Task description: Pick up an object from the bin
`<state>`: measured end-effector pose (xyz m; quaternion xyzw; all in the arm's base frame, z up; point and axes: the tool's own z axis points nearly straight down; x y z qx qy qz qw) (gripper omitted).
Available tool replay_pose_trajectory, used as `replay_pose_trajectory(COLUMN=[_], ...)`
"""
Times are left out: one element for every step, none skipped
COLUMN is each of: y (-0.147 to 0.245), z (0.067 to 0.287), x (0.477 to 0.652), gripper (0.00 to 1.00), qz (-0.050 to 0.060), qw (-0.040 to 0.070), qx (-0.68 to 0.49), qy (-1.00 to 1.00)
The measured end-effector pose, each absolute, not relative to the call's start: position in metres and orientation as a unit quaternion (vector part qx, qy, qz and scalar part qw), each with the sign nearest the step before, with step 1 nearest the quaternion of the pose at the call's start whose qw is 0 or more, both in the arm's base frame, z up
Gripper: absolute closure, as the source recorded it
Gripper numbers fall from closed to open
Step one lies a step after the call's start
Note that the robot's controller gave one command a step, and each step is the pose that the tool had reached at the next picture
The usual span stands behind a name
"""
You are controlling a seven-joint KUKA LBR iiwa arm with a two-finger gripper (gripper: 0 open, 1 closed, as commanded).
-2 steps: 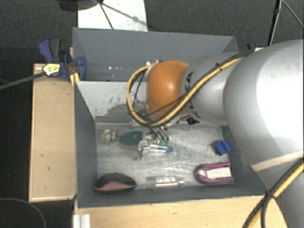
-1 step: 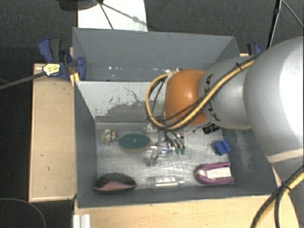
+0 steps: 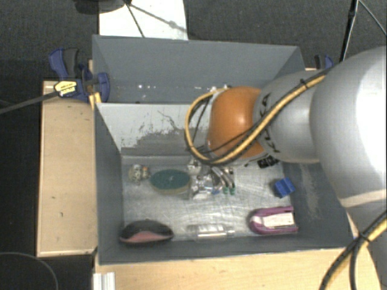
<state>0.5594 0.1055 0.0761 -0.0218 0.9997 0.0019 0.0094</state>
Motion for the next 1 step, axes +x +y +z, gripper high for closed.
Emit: replay_pose_trajectory(y=[0.1058], z=[0.0777], x=[0.5613], gripper=[1.00], qz=[0.001], qw=[0.004], qx=[-0.022], qy=[1.000])
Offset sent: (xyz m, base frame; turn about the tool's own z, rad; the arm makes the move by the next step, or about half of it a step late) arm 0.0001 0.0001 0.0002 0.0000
